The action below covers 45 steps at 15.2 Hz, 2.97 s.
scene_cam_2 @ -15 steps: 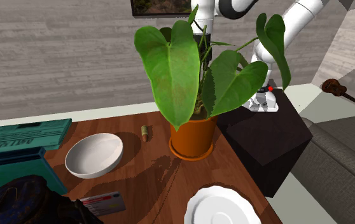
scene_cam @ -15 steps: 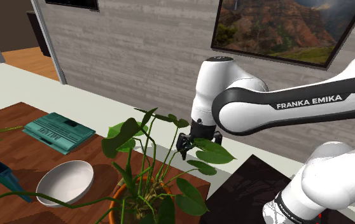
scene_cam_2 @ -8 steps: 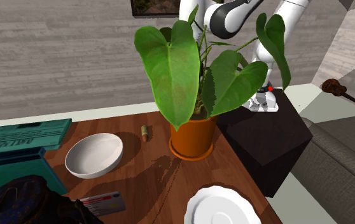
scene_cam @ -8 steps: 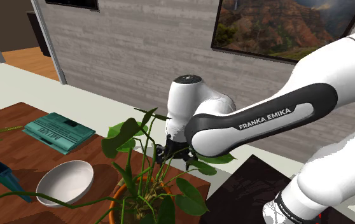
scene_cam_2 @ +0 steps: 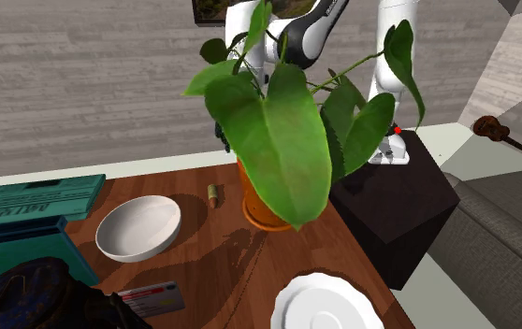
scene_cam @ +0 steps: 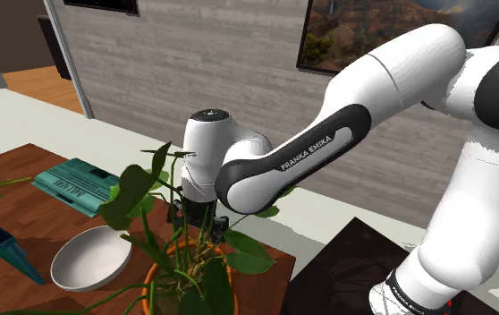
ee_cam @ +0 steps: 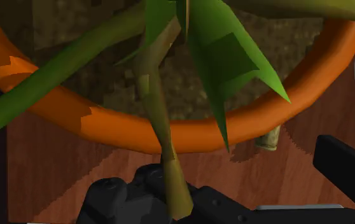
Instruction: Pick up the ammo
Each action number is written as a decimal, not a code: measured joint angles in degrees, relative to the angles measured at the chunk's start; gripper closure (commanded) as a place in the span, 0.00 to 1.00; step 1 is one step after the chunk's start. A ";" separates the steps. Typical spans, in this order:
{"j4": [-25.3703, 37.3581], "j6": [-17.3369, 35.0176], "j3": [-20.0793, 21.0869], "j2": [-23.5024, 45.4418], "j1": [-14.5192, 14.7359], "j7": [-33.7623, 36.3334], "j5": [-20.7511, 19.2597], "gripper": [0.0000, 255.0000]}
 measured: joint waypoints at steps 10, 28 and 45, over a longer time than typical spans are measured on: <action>20.97 -3.17 -18.65 23.95 21.19 19.60 -22.71 0.00; 26.74 -1.32 -22.43 31.86 25.16 23.25 -25.96 1.00; 26.11 -7.35 -19.09 24.98 22.56 20.44 -22.05 1.00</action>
